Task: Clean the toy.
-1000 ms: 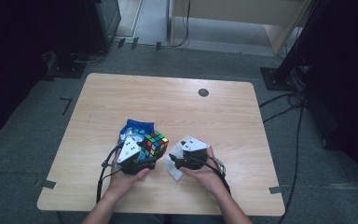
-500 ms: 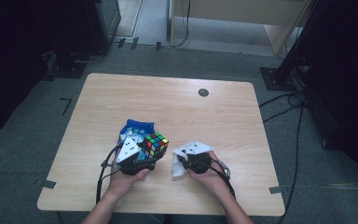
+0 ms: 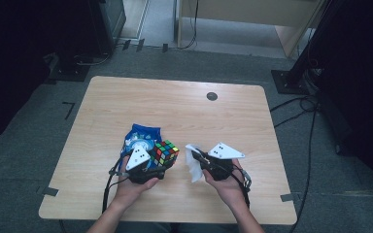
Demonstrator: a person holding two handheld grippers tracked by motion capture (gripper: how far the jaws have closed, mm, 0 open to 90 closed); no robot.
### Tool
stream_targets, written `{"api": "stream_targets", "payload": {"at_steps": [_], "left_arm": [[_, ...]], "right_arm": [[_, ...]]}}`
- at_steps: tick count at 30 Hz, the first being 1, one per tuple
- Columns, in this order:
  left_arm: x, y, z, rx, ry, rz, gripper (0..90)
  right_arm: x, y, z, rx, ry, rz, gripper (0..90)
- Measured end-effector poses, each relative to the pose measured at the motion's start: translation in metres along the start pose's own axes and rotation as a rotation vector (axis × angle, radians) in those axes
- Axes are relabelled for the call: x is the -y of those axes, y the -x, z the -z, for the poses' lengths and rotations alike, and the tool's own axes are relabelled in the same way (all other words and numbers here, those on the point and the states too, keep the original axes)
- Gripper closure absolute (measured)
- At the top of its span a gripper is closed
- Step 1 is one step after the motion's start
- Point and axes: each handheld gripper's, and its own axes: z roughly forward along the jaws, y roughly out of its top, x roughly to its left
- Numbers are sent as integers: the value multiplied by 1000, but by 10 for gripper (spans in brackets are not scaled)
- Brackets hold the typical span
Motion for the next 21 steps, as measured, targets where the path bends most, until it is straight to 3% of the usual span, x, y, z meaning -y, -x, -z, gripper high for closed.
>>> {"api": "stream_targets", "payload": {"at_steps": [6, 11, 18, 21], "left_arm": [[5, 12, -11, 33, -42, -35, 337], [7, 25, -16, 72, -50, -77, 337], [6, 35, -14, 108, -19, -118, 337], [6, 35, -12, 120, -5, -125, 337]], "right_arm": [[-23, -24, 23, -54, 109, 13, 860], [-34, -33, 34, -103, 164, 1, 859], [-29, -40, 23, -146, 139, -3, 858], [-24, -42, 16, -136, 121, 11, 857]]}}
